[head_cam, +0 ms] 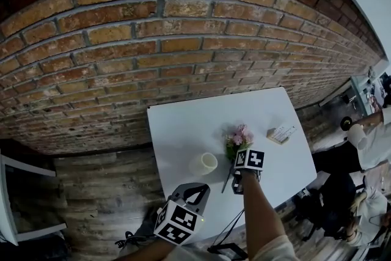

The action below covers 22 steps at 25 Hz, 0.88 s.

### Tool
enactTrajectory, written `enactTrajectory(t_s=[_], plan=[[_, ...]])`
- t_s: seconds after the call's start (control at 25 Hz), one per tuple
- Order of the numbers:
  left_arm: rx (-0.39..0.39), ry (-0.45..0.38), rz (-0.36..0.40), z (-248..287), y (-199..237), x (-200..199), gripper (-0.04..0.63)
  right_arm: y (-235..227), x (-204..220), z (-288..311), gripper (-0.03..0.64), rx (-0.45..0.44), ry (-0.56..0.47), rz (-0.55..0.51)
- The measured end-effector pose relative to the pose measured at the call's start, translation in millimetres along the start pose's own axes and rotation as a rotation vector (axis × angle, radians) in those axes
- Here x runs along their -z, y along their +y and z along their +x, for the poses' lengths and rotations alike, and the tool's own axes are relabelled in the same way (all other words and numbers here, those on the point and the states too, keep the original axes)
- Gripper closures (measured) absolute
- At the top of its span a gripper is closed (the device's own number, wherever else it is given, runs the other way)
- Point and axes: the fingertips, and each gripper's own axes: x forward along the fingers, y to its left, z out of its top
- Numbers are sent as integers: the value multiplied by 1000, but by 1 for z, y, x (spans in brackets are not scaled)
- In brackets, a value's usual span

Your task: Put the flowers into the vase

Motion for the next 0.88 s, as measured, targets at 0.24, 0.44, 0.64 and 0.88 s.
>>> enactTrajectory(t_s=[0.24, 0.44, 0.64, 0.88], plan=[[10, -3, 4, -3, -6, 1, 588, 3, -3, -8, 574, 2, -29, -28], [21, -8, 7, -6, -12, 1, 588, 6, -6, -18, 581, -15, -68, -50], [27, -13, 12, -9, -19, 1, 588, 14, -12, -33, 583, -44, -123, -59], [35, -26, 29, -14, -27, -1, 588, 26, -22, -62, 584, -75, -216, -95]])
